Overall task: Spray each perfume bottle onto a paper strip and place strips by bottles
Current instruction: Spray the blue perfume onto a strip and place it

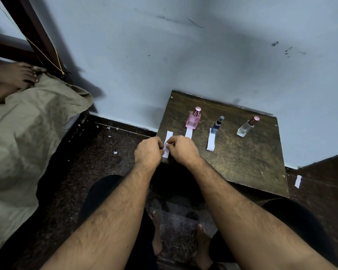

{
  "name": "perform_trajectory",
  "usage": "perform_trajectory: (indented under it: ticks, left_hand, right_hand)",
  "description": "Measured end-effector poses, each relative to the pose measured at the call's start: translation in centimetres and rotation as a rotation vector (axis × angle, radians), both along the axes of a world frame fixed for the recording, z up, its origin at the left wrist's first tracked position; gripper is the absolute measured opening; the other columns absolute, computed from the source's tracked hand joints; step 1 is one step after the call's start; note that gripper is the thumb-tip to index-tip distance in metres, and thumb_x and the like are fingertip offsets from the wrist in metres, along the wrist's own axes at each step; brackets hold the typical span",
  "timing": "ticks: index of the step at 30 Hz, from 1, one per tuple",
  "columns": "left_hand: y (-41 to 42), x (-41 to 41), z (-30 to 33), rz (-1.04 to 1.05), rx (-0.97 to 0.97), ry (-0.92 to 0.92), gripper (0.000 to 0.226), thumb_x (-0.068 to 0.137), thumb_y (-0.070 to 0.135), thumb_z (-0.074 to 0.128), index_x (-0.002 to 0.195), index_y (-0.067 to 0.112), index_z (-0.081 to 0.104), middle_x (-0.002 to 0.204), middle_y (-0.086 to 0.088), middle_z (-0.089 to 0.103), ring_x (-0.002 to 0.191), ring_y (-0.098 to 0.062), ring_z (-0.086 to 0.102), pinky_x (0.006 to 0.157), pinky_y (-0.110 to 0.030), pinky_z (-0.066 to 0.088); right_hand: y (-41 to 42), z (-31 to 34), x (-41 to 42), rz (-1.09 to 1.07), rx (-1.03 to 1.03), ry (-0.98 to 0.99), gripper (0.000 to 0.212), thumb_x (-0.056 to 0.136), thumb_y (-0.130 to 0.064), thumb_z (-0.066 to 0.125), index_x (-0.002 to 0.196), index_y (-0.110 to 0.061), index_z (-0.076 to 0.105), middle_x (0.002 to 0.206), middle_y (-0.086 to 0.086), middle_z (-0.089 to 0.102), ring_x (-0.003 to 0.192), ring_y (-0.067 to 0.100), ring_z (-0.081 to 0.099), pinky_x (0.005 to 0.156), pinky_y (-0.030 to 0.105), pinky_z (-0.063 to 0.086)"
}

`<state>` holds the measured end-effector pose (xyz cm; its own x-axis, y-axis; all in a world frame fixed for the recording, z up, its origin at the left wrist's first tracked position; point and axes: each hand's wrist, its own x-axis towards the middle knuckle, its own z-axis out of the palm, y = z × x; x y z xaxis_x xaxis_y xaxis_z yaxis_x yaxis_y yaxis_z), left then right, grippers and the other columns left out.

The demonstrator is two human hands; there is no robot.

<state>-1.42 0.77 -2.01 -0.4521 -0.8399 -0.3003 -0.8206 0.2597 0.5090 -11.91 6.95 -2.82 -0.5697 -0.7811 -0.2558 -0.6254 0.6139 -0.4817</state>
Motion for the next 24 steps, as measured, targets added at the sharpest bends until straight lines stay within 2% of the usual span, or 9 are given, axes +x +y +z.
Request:
perform_trajectory:
  ticks: [4,6,8,10,12,15,18,22,24]
  left_hand:
    - [0.2,-0.3,0.0,-0.023,0.021,0.012,0.023,0.086,0.016,0.063,0.099,0.033,0.072,0.106,0.001,0.070,0.103,-0.023,0.062,0.083,-0.033,0.050]
    - [0.1,-0.4,0.0,-0.027,0.025,0.010,0.026,0.087,0.016,0.062,0.104,0.033,0.072,0.109,0.001,0.070,0.105,-0.022,0.062,0.084,-0.034,0.050]
    - [0.1,-0.5,0.0,-0.032,0.035,0.011,0.028,0.087,0.016,0.061,0.106,0.034,0.071,0.111,0.003,0.070,0.105,-0.021,0.062,0.084,-0.033,0.050]
    - [0.0,-0.4,-0.1,-0.045,0.046,0.013,0.034,0.087,0.014,0.060,0.110,0.036,0.070,0.112,0.004,0.070,0.106,-0.021,0.062,0.085,-0.033,0.050]
    - [-0.1,-0.4,-0.1,-0.063,0.052,0.009,0.039,0.086,0.013,0.059,0.115,0.038,0.068,0.113,0.003,0.069,0.107,-0.022,0.062,0.088,-0.034,0.051]
    - [-0.1,-0.3,0.0,-0.076,0.047,-0.005,0.043,0.085,0.012,0.058,0.117,0.039,0.067,0.116,0.003,0.069,0.109,-0.023,0.062,0.089,-0.034,0.051]
    - [-0.1,-0.3,0.0,-0.090,0.036,-0.017,0.044,0.084,0.013,0.057,0.118,0.039,0.067,0.118,0.002,0.068,0.111,-0.023,0.061,0.091,-0.035,0.051]
    - [-0.1,-0.4,-0.2,-0.108,0.017,-0.024,0.035,0.090,0.021,0.057,0.119,0.037,0.067,0.120,0.001,0.068,0.111,-0.024,0.061,0.092,-0.036,0.050]
    - [-0.1,-0.5,-0.3,-0.116,-0.012,-0.032,0.030,0.093,0.026,0.058,0.119,0.037,0.067,0.120,-0.002,0.067,0.111,-0.025,0.061,0.090,-0.035,0.049]
  right_hand:
    - [-0.1,0.0,-0.4,-0.110,-0.061,-0.106,0.016,0.086,-0.025,0.057,0.091,-0.028,0.072,0.092,-0.003,0.073,0.090,0.021,0.067,0.082,0.037,0.055]
    - [-0.1,0.0,-0.5,-0.173,-0.112,-0.194,0.008,0.083,-0.024,0.062,0.082,-0.030,0.068,0.083,-0.004,0.073,0.080,0.020,0.069,0.079,0.040,0.057]
    - [0.0,-0.1,-0.8,-0.228,-0.169,-0.257,0.010,0.079,-0.025,0.069,0.082,-0.033,0.064,0.080,-0.005,0.072,0.075,0.018,0.070,0.075,0.041,0.059]
    - [0.2,0.1,-1.0,-0.275,-0.215,-0.327,0.018,0.078,-0.021,0.073,0.087,-0.031,0.062,0.079,-0.004,0.072,0.066,0.014,0.067,0.064,0.034,0.057]
    - [0.4,0.6,-1.1,-0.328,-0.268,-0.438,0.017,0.082,-0.013,0.072,0.090,-0.023,0.061,0.074,0.003,0.072,0.051,0.012,0.060,0.046,0.023,0.046]
    - [0.7,1.4,-1.4,-0.390,-0.362,-0.589,0.010,0.087,-0.005,0.067,0.093,-0.011,0.061,0.067,0.007,0.067,0.044,0.011,0.053,0.037,0.020,0.037]
    - [0.7,1.7,-1.4,-0.423,-0.418,-0.684,0.009,0.090,-0.001,0.061,0.097,-0.002,0.066,0.071,0.008,0.066,0.047,0.009,0.057,0.039,0.021,0.042]
    - [0.6,1.9,-1.8,-0.473,-0.421,-0.756,0.024,0.086,0.008,0.052,0.102,0.003,0.069,0.084,0.011,0.068,0.068,0.018,0.065,0.048,0.024,0.050]
    - [0.6,1.8,-2.0,-0.430,-0.413,-0.726,0.029,0.082,0.013,0.053,0.106,0.003,0.068,0.084,0.011,0.067,0.066,0.020,0.063,0.048,0.023,0.050]
